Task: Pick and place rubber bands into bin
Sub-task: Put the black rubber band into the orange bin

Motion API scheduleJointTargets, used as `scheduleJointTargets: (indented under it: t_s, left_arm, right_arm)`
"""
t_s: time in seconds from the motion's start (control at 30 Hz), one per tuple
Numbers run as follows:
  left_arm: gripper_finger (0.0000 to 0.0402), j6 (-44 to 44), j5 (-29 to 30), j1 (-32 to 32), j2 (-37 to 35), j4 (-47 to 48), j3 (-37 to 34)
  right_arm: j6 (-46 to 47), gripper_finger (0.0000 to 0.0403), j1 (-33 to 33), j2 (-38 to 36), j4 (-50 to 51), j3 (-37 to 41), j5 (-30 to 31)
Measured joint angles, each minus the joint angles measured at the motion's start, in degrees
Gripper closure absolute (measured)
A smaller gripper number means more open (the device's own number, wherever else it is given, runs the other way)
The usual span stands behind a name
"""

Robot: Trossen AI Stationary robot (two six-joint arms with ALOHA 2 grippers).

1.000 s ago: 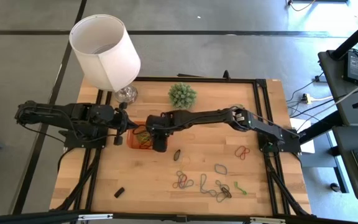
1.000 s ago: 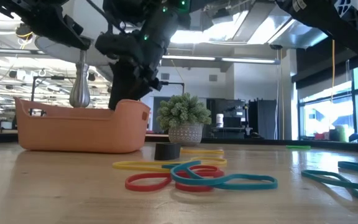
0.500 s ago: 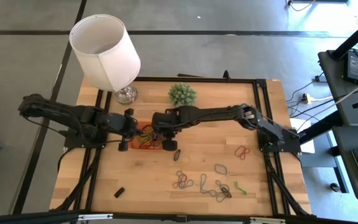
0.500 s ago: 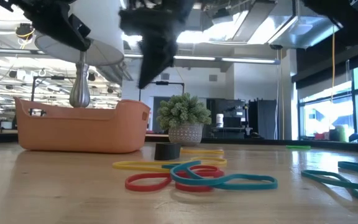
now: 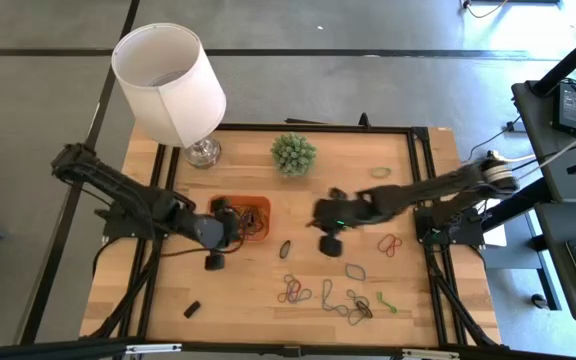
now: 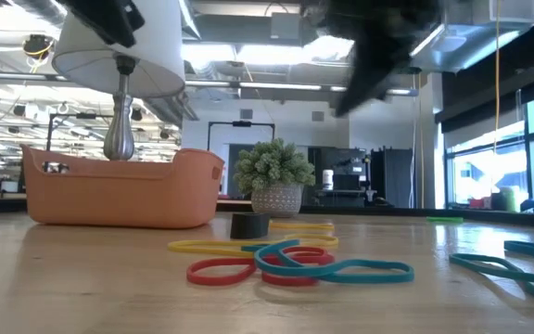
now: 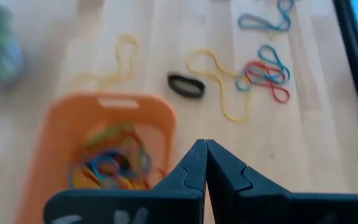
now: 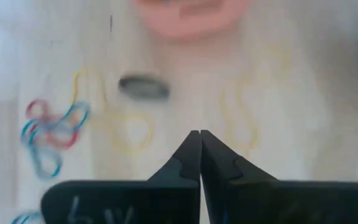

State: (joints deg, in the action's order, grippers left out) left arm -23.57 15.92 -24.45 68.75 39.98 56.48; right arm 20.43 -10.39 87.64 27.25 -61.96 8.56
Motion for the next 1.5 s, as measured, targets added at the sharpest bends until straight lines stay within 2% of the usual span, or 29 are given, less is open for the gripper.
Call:
scheduleJointTargets:
  t_s: [0.13, 0.27, 0.47, 0.6, 0.77, 1.0, 1.27, 1.5]
  left_arm:
    - [0.04, -14.2, -2.7, -2.6, 6.5, 9.5, 7.1]
    - [0.04, -27.1, -6.5, -6.1, 11.7, 17.2, 12.6]
    - [0.04, -50.3, -6.6, -13.7, 15.8, 18.3, 13.4]
    - [0.0394, -60.3, -8.0, -18.3, 18.3, 18.3, 13.5]
    - [0.0359, -66.4, -12.4, -22.3, 21.9, 18.3, 13.4]
    - [0.0272, -77.6, -13.0, -25.6, 27.8, 18.0, 13.4]
    - [0.0187, -76.4, -21.1, -27.0, 33.8, 17.3, 13.4]
    - [0.0175, -75.7, -22.2, -27.9, 37.7, 15.9, 13.4]
  right_arm:
    - [9.1, 0.0399, -4.1, -9.9, -5.3, 12.6, 1.8]
    - [14.9, 0.0399, -7.5, -15.9, -9.8, 21.6, 2.4]
    - [18.5, 0.0398, -10.2, -19.3, -15.6, 28.3, 2.5]
    - [18.3, 0.0398, -11.0, -19.3, -16.8, 29.0, 2.4]
    - [16.6, 0.0398, -11.0, -19.2, -17.9, 29.0, 2.4]
    - [13.9, 0.0398, -11.0, -19.2, -19.0, 29.0, 2.4]
    - [13.8, 0.0398, -11.0, -19.2, -19.4, 29.0, 2.4]
    - [13.9, 0.0398, -11.0, -19.2, -19.4, 29.0, 2.4]
